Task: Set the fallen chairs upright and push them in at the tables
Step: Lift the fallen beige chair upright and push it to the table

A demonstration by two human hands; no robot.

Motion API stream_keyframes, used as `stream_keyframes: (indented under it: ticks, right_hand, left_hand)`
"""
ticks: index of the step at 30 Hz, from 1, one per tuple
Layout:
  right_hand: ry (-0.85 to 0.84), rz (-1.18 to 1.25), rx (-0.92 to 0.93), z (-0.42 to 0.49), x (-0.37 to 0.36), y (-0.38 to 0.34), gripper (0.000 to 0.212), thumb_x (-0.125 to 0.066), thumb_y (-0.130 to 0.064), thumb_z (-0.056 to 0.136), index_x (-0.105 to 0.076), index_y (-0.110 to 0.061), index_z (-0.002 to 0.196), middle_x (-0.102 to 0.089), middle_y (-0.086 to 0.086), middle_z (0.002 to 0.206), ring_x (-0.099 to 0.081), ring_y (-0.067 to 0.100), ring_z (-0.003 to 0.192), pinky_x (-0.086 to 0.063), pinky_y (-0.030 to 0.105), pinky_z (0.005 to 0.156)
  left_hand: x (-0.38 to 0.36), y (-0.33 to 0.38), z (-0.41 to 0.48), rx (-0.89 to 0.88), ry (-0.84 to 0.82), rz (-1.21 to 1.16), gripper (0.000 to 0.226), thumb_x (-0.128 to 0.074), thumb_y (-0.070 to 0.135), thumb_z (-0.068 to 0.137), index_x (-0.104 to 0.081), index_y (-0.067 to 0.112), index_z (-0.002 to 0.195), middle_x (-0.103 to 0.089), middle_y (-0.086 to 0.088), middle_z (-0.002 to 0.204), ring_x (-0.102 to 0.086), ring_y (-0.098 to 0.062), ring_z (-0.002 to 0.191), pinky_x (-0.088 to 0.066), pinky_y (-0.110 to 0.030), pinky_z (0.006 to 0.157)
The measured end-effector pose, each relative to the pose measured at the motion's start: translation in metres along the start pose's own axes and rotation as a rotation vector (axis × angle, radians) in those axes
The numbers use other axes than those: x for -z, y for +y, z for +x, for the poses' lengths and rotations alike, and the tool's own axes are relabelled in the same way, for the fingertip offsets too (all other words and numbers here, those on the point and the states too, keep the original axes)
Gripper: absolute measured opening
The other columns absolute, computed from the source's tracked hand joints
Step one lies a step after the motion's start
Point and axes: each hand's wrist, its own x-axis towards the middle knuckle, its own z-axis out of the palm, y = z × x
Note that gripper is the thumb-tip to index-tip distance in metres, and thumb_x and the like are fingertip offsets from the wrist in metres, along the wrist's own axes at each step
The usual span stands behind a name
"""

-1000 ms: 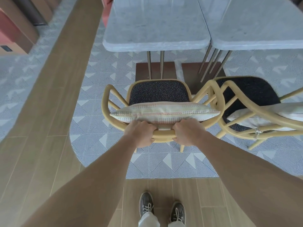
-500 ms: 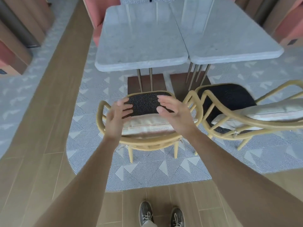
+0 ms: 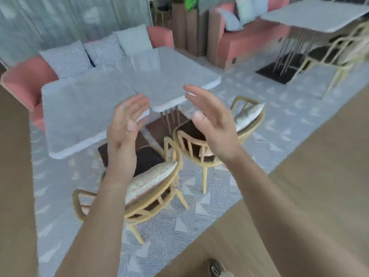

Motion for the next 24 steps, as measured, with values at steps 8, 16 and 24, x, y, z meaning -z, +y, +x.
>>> stream_keyframes:
  ticks: [8,16,24]
  right_hand:
    - [0.348,-0.18,-0.017,-0.09,0.073,-0.038,0.073,-0.061,-0.068,0.093,-0.057,-0.014,0.141,-0.061,0.011,0.147,-0.057,0.029,0.14,-0.041,0.057,0.118]
    - [0.782,-0.458,-0.05,-0.218,0.171,-0.111,0.074,-0.062,-0.069,0.092,-0.055,-0.011,0.138,-0.063,0.009,0.141,-0.061,0.028,0.135,-0.046,0.046,0.115]
    - [1.082,-0.679,-0.047,-0.336,0.25,-0.185,0.08,-0.062,-0.065,0.094,-0.056,0.001,0.137,-0.062,0.018,0.141,-0.061,0.035,0.133,-0.046,0.056,0.114]
  left_hand:
    - [-0.112,-0.004,-0.01,0.0,-0.371,-0.268,0.054,-0.056,0.08,0.089,-0.065,0.047,0.13,-0.062,0.003,0.145,-0.053,-0.027,0.144,-0.042,-0.051,0.118]
    - [-0.283,0.03,-0.07,0.057,-0.766,-0.552,0.054,-0.058,0.079,0.089,-0.067,0.044,0.129,-0.065,0.003,0.14,-0.06,-0.027,0.134,-0.044,-0.042,0.109]
    - [-0.431,0.096,-0.147,-0.007,-1.121,-0.739,0.056,-0.053,0.075,0.095,-0.064,0.037,0.134,-0.064,-0.005,0.143,-0.061,-0.033,0.132,-0.044,-0.048,0.109]
